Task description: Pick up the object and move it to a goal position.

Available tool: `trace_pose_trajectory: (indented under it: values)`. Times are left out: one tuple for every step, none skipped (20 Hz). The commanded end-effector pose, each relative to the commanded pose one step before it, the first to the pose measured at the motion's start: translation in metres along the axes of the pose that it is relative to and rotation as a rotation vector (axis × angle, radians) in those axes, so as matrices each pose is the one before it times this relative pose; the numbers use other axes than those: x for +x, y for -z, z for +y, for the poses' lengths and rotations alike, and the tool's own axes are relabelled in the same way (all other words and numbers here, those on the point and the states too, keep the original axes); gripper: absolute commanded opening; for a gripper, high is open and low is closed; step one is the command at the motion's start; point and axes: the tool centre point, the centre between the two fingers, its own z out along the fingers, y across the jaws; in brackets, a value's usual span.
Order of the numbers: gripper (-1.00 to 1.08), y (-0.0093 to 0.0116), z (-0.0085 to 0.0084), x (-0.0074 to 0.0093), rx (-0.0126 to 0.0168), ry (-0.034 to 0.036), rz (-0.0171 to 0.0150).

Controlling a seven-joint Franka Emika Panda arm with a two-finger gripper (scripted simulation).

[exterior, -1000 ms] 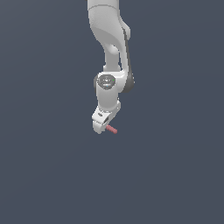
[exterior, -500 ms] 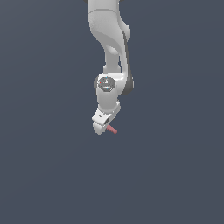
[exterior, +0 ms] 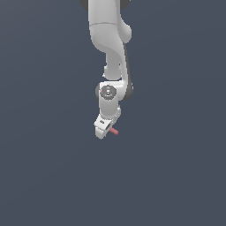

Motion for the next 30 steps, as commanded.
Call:
trace_pose_trajectory:
  values:
    - [1.00,-0.00238,0.00067,0.00027,-0.00126,0.00013,0.00058]
    - [-1.00,0.00000,0.00000,0.00000,0.00000,0.00000,0.00000]
    - [-1.00,0.00000,0.00000,0.00000,0.00000,0.00000,0.00000]
    - [-1.00,0.00000,0.00000,0.00000,0.00000,0.00000,0.00000]
    - [-1.00,0.00000,0.00000,0.00000,0.00000,0.00000,0.00000]
    - [-1.00,0.00000,0.00000,0.00000,0.00000,0.00000,0.00000]
    - [-1.00,0.00000,0.00000,0.00000,0.00000,0.00000,0.00000]
    - [-1.00,0.00000,0.00000,0.00000,0.00000,0.00000,0.00000]
    - [-1.00,0.00000,0.00000,0.00000,0.00000,0.00000,0.00000]
    - [-1.00,0.00000,0.00000,0.00000,0.00000,0.00000,0.00000]
    - [-1.00,0.00000,0.00000,0.00000,0.00000,0.00000,0.00000]
    - [-1.00,0.00008,0.00015,0.00000,0.00000,0.00000,0.00000]
    - [-1.00,0.00029,-0.00001,0.00007,0.00000,0.00000,0.00000]
    - [-1.00,0.00087,-0.00003,0.00021,0.00000,0.00000,0.00000]
    - [-1.00,0.00144,-0.00005,0.00035,0.00000,0.00000,0.00000]
    - [-1.00,0.00203,-0.00008,0.00049,0.00000,0.00000,0.00000]
    - [-1.00,0.00261,-0.00010,0.00063,0.00000,0.00000,0.00000]
    - [-1.00,0.00321,-0.00012,0.00077,0.00000,0.00000,0.00000]
    - [-1.00,0.00382,-0.00014,0.00092,0.00000,0.00000,0.00000]
    - [-1.00,0.00444,-0.00017,0.00108,0.00000,0.00000,0.00000]
    - [-1.00,0.00526,-0.00026,0.00133,-0.00059,0.00018,-0.00031]
    - [-1.00,0.00570,-0.00021,0.00139,0.00000,0.00000,0.00000]
    - [-1.00,0.00631,-0.00023,0.00154,0.00000,0.00000,0.00000]
    - [-1.00,0.00690,-0.00025,0.00169,0.00000,0.00000,0.00000]
    - [-1.00,0.00747,-0.00027,0.00184,0.00000,0.00000,0.00000]
    - [-1.00,0.00789,-0.00047,0.00231,0.00015,0.00064,-0.00020]
    - [-1.00,0.00856,-0.00030,0.00213,0.00000,0.00000,0.00000]
    - [-1.00,0.00908,-0.00031,0.00227,0.00000,0.00000,0.00000]
    - [-1.00,0.00958,-0.00032,0.00241,0.00000,0.00000,0.00000]
    - [-1.00,0.00997,-0.00050,0.00283,0.00028,0.00062,0.00012]
